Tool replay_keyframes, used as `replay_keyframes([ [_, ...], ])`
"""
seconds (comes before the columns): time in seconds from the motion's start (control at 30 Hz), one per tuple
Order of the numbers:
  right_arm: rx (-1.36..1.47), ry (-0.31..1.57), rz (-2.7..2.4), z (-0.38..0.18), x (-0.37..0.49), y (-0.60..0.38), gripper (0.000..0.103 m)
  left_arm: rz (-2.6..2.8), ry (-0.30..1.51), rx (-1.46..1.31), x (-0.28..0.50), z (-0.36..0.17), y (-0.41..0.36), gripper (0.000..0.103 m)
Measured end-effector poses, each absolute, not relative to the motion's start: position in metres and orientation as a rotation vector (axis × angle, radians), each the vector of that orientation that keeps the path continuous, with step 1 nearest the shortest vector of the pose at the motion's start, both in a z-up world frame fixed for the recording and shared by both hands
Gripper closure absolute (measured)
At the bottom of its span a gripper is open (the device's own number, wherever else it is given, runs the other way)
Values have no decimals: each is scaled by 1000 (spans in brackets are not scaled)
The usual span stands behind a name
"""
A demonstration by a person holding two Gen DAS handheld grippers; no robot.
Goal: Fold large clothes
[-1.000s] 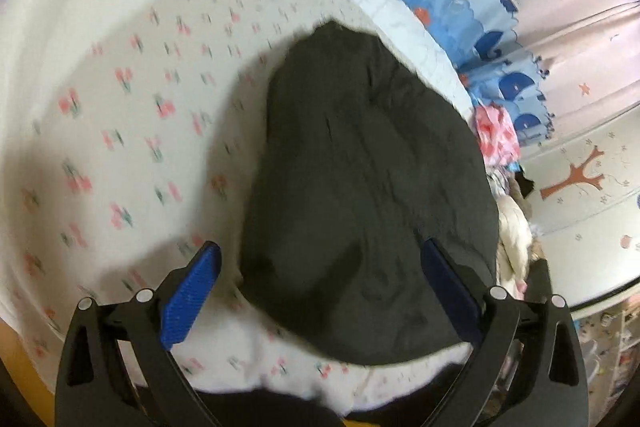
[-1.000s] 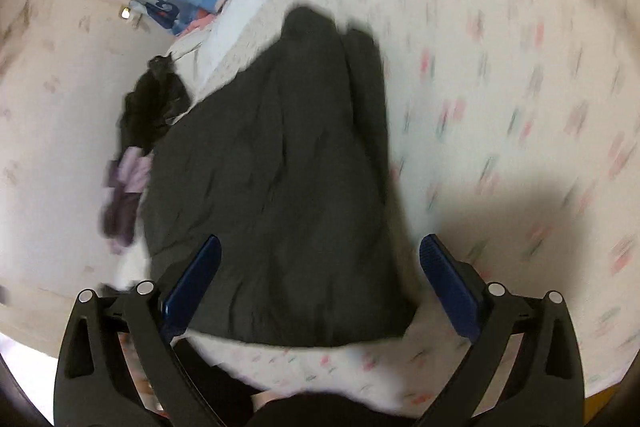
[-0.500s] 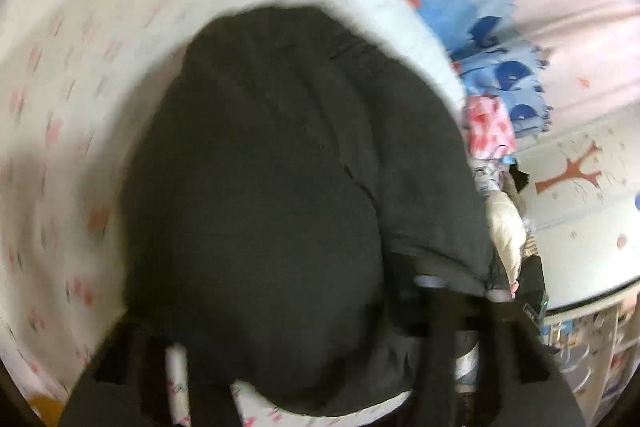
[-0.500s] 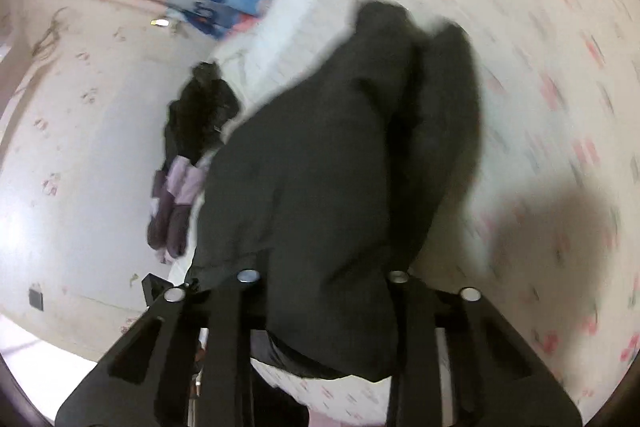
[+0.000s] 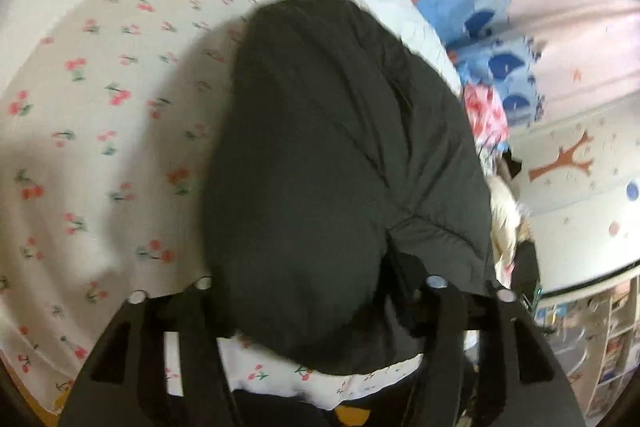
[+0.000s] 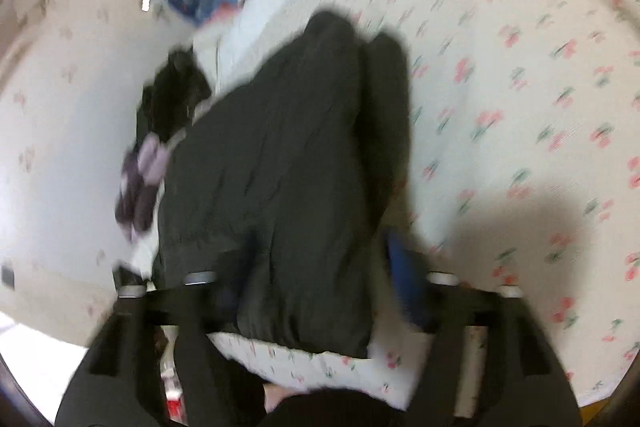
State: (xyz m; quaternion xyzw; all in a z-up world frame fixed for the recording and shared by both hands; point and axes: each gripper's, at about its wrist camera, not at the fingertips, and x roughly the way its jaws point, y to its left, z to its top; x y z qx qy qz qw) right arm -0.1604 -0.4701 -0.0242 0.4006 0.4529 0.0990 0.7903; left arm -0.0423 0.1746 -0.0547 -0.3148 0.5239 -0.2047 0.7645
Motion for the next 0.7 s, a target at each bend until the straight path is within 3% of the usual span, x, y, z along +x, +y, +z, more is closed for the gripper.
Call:
replay_keyframes([
  [0.07,883,946,208,-19,-151,-481,21,-387,1098,-707,-39,-50,184,24],
  [0.23,872,1041,183,-46,-99,-472,20,-372,1148,-728,-12,-65,166,12],
  [0.27,879,1091,191,-60,-89,-465,21,-364,1170,-719,-7,-69,155,12],
  [0.3,894,1114,216,-67,-80,-458,30,-360,1185,-716,-3,-72,146,12],
  [0.33,886,1094,239,-66,-73,-448,38,-369,1177,-710,1,-71,137,25],
  [0.37,863,1066,253,-59,-68,-441,61,-383,1164,-696,4,-67,131,47],
  [0.4,845,1035,261,-49,-64,-437,77,-403,1147,-679,7,-59,127,56],
  [0.47,823,953,269,-21,-53,-437,84,-437,1057,-624,14,-28,122,69],
  [0.6,743,792,304,42,-47,-436,85,-518,830,-567,3,36,123,72],
  [0.7,654,859,265,36,-48,-434,83,-515,864,-544,3,25,129,72],
])
